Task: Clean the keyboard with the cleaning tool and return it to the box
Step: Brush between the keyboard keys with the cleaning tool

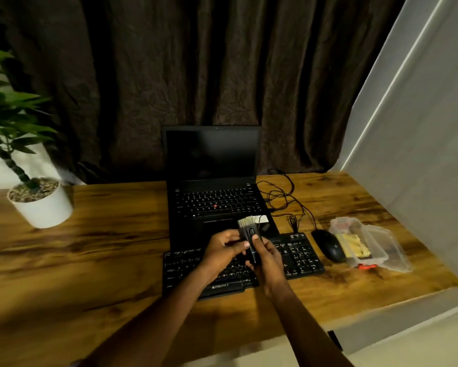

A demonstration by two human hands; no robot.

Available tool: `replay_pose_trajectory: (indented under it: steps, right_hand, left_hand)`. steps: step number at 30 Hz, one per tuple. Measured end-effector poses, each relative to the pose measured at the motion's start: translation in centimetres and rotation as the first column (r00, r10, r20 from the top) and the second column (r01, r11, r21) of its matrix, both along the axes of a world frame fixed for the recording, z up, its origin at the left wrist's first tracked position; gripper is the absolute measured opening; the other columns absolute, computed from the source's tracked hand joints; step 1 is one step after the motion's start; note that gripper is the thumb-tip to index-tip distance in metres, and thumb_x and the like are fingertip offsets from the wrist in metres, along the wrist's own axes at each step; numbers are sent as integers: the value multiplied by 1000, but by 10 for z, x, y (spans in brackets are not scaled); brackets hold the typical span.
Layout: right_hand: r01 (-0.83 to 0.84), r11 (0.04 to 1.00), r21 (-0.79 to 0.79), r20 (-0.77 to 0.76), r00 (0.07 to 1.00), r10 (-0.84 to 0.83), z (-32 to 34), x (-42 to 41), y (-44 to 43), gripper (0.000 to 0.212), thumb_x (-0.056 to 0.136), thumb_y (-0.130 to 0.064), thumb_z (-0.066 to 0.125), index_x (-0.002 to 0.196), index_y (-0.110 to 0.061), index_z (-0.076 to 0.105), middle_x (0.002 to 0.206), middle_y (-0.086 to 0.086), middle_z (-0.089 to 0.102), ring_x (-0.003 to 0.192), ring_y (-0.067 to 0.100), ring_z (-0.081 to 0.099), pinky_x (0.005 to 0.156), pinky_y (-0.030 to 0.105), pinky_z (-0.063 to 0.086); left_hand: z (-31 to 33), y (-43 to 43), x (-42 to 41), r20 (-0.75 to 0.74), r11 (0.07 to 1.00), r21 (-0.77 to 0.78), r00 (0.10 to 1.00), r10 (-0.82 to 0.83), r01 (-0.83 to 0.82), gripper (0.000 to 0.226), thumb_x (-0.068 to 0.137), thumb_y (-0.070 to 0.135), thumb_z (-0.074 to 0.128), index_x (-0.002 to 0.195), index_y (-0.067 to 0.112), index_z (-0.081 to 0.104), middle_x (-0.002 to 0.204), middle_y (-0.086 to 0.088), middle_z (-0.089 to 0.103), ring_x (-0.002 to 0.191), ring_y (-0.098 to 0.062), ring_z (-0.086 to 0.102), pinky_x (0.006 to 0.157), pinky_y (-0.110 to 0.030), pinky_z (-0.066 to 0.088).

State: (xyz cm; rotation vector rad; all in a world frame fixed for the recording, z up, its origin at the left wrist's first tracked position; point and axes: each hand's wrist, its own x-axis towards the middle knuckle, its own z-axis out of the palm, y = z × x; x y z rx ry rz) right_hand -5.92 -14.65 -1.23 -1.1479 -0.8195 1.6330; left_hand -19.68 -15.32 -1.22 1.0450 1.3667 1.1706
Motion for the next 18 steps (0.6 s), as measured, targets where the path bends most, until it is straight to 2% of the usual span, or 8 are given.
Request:
replay_pose_trajectory:
  steps: [3, 6, 9, 11, 14, 16, 17, 18]
  right_hand:
    - [-45, 998, 50, 38, 998, 43, 2, -1, 6, 19, 94, -12, 59, 113, -10, 56, 116, 17, 66, 91, 23, 65, 64, 33, 51]
    - [-134, 983, 126, 229, 968, 102, 5, 1, 17, 26, 93, -15, 63, 117, -14, 53, 122, 10, 62, 103, 29, 65, 74, 38, 56]
    - [-214, 954, 211, 428, 897, 107, 12, -4, 29, 32, 87, -21, 73, 113, -24, 56, 120, 5, 62, 106, 24, 64, 83, 39, 58]
    - [-302, 914, 272, 529, 840, 120, 18, -12, 34, 31, 86, -17, 74, 109, -26, 57, 114, -1, 64, 105, 16, 63, 86, 35, 57]
    - [-431, 838, 335, 654, 747, 122, 22, -28, 39, 29, 83, -12, 76, 104, -26, 61, 106, -7, 67, 103, 8, 63, 88, 34, 57]
    - [-510, 788, 346, 722, 681, 124, 24, -43, 39, 30, 81, -11, 78, 104, -23, 63, 103, -8, 66, 99, 4, 63, 89, 31, 56]
    - [-547, 760, 350, 746, 654, 128, 24, -51, 39, 32, 80, -12, 79, 106, -21, 64, 103, -9, 67, 98, 3, 63, 89, 29, 55]
    - [-581, 732, 355, 771, 625, 121, 25, -60, 38, 34, 79, -12, 80, 109, -20, 65, 102, -9, 67, 98, 3, 63, 90, 28, 55]
  left_hand:
    - [-6, -13, -34, -209, 998, 61, 977, 35, -22, 32, 90, 25, 73, 120, 23, 62, 108, 10, 70, 103, -6, 63, 80, -19, 45]
    - [-17, -25, -79, -440, 990, 100, 888, 131, -96, 39, 92, 29, 70, 128, 22, 59, 111, 11, 64, 102, -8, 57, 75, -17, 40]
    - [-28, -41, -121, -513, 971, 76, 826, 234, -228, 44, 93, 34, 67, 134, 23, 55, 116, 9, 59, 106, -14, 57, 79, -28, 47]
    - [-35, -55, -144, -455, 968, 17, 860, 230, -250, 54, 88, 41, 72, 135, 24, 53, 118, 8, 59, 107, -14, 58, 84, -30, 49]
    - [-40, -78, -171, -351, 990, -100, 935, 56, -96, 94, 57, 57, 84, 139, 29, 47, 132, 7, 53, 123, -16, 54, 91, -25, 49]
    - [-34, -88, -179, -432, 975, -212, 889, -149, 61, 131, 38, 62, 89, 151, 28, 33, 146, 9, 34, 136, -14, 36, 108, -34, 42]
    - [-35, -92, -181, -491, 963, -251, 845, -212, 95, 142, 33, 63, 90, 155, 30, 26, 151, 10, 25, 140, -13, 27, 116, -39, 35]
    - [-36, -97, -181, -531, 952, -291, 810, -247, 100, 143, 35, 60, 92, 157, 31, 23, 154, 9, 20, 143, -15, 22, 119, -42, 28]
